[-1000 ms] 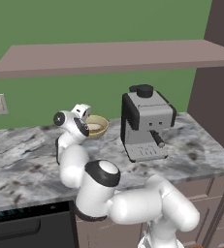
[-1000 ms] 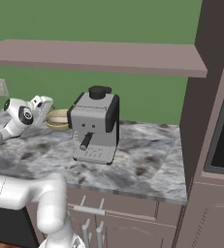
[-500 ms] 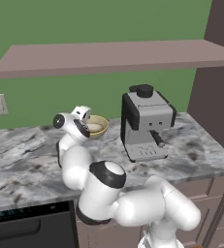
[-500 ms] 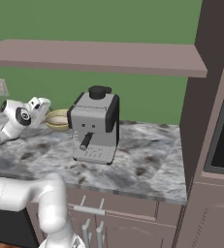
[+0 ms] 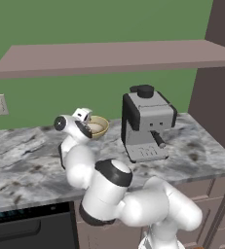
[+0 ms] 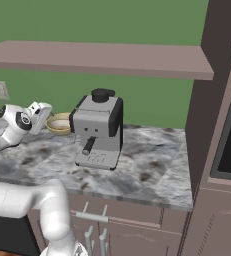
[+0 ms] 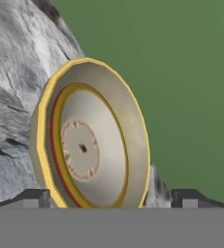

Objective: Pick up the bowls on the counter and stack them on top of one another in the open cabinet. Place the smaller bowl on top of the larger bowl.

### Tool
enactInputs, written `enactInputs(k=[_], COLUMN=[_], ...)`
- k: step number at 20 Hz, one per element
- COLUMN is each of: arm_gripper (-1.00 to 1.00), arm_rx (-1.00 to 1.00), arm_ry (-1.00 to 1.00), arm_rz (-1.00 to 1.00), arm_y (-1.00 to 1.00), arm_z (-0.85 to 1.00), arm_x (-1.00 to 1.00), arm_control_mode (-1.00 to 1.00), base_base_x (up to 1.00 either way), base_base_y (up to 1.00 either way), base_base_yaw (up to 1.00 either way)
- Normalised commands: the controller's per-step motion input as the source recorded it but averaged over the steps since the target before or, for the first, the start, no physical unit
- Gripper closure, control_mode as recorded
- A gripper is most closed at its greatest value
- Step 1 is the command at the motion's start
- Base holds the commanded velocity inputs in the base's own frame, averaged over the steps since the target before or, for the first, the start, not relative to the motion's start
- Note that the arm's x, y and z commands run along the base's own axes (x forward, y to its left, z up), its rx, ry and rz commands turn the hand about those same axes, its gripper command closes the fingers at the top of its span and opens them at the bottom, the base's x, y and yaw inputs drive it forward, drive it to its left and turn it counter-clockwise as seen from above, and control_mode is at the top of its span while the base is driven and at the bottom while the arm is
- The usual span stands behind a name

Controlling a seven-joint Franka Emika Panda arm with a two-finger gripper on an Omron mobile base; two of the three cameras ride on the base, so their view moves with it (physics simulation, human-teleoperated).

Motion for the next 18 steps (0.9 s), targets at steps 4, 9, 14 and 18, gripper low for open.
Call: enactInputs(k=[4, 9, 14, 18], arm_gripper=[-1.00, -1.00, -1.00, -1.00], arm_rx=[0.00, 0.00, 0.00, 0.00], arm_ry=[0.09, 0.04, 0.07, 0.07], arm_rz=[0.00, 0.00, 0.00, 0.00], arm_y=[0.04, 0.00, 0.04, 0.06], arm_z=[-0.04, 0.00, -0.02, -0.09], arm_x=[0.02, 0.00, 0.00, 0.00], arm_control_mode=[-1.00, -1.00, -1.00, -1.00], base_base_x=[0.00, 0.00, 0.00, 0.00], base_base_y=[0.00, 0.00, 0.00, 0.00], base_base_yaw=[0.00, 0.00, 0.00, 0.00])
